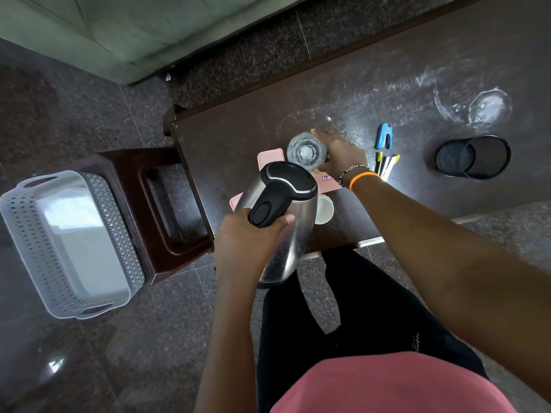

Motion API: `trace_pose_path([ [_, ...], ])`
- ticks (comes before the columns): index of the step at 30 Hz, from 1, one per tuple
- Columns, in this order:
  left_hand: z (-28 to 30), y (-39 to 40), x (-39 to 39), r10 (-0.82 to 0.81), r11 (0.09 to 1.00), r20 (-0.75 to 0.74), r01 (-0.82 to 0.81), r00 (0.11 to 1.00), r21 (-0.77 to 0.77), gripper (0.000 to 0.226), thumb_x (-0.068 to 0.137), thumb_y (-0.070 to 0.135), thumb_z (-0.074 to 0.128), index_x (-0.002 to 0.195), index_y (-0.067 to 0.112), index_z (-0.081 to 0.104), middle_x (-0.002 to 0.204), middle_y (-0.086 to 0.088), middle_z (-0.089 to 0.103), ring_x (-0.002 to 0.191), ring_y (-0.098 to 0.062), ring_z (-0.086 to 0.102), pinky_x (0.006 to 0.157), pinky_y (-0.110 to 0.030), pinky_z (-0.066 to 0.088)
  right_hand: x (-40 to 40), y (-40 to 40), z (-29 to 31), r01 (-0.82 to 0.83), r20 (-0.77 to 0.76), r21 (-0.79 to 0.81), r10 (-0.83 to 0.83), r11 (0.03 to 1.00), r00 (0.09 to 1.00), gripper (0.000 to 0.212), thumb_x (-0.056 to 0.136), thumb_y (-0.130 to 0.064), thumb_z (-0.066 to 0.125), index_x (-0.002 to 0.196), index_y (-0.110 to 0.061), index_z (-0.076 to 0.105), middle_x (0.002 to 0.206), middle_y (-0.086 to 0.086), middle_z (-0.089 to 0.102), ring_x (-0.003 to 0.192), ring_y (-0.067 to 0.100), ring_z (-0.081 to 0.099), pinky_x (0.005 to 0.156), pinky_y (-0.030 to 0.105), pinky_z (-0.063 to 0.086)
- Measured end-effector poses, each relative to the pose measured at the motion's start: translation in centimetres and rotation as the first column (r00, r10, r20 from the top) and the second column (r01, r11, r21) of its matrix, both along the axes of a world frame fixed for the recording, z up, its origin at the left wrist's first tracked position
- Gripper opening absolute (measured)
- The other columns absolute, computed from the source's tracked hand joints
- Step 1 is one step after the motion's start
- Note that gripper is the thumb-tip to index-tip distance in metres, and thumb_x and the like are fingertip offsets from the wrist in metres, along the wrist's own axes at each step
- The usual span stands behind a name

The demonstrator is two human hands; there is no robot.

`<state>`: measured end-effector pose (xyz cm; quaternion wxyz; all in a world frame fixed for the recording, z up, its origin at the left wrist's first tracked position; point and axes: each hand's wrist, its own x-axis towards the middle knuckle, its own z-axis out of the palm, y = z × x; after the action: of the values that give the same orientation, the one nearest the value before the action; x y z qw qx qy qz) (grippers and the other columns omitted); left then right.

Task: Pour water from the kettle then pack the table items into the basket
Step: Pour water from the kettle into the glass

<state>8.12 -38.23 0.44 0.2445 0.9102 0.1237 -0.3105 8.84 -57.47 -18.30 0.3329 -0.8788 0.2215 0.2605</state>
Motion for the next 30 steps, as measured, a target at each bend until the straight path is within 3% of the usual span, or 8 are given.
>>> trace_pose_path([
  [18,-0.02,-0.37,0.3,0.005,1.0,-0.019,-0.004,1.0,0.007,0.043,0.056,0.053,0.078,0.05,0.017,0.054,0.048,0.006,0.055,0.054,-0.014,0.058,0.049,-0.022,0.039,0.21,-0.02,0.17,-0.015,-0.017,0.002,0.016,1.0,1.0,0.074,0.077,-0.026,0.067,0.141,-0.032,0.03,0.144,0.005,0.041,0.123,0.032,0.052,0.1,0.049,0.046],
  [30,0.13,-0.41,0.48,0.022,1.0,-0.018,-0.022,1.0,-0.003,0.039,0.058,0.051,0.079,0.056,0.019,0.058,0.056,0.008,0.061,0.06,-0.01,0.061,0.053,-0.022,0.044,0.22,0.11,0.05,-0.014,-0.016,-0.019,0.013,1.0,1.0,0.069,0.08,-0.029,0.063,0.14,-0.034,0.031,0.144,0.004,0.042,0.121,0.031,0.054,0.099,0.048,0.046],
])
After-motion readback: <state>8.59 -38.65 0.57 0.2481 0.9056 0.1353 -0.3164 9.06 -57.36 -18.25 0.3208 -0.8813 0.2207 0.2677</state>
